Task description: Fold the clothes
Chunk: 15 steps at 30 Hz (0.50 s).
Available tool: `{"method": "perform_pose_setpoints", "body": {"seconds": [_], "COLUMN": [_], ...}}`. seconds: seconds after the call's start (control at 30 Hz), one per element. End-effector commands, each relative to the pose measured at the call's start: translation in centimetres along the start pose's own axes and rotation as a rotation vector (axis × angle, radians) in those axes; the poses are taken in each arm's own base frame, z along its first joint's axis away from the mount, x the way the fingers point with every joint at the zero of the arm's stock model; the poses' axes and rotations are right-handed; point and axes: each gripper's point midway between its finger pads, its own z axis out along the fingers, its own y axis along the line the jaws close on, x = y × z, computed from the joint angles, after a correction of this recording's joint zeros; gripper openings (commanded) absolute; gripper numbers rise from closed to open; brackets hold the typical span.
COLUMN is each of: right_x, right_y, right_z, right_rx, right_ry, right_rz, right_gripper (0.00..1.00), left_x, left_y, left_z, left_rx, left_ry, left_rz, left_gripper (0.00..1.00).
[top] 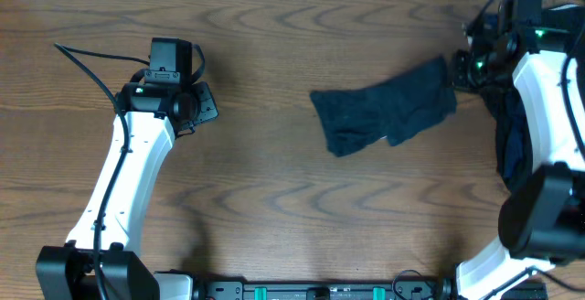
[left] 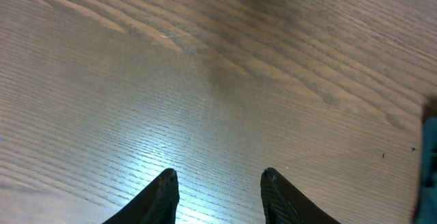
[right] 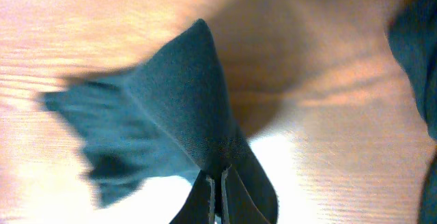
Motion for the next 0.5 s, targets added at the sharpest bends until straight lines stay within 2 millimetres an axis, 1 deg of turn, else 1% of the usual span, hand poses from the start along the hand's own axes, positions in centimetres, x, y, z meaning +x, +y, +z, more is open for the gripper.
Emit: {"method": "perform_pose_setpoints", "body": {"seconds": [0.0,0.07,0.13,0.37,0.47], "right_x": [-0.6,-0.5,0.1,2.3,3.0], "right_y": [4.3,5.9,7.5,13.1,14.4], "right_z": [-2.1,-2.2,-1.7,1.7,3.5], "right_rx": [-0.076,-0.090,-0.104,-0.134,-0.097], "right_ry": [-0.053,-0.054,-0.037,0.039,0.056], "right_rz": [-0.032,-0.041,-0.060,-0.157,-0.196], "right_gripper": [0.01,0.01,0.01,0.01,0.01], "left_x": [0.1,0.1,0.1,0.1,0.2], "left_y": [0.2,0.2,0.2,0.2,0.3], "left_z": [0.3,0.3,0.3,0.3,0.3], "left_rx": [-0.006,-0.006,-0.006,-0.006,-0.008], "left_ry": [0.006,0.006,0.007,0.007,0.009], "left_rz": [-0.014,-0.014,-0.014,-0.014,-0.013], "left_gripper": [0.42,0.42,0.42,0.42,0.42]}}
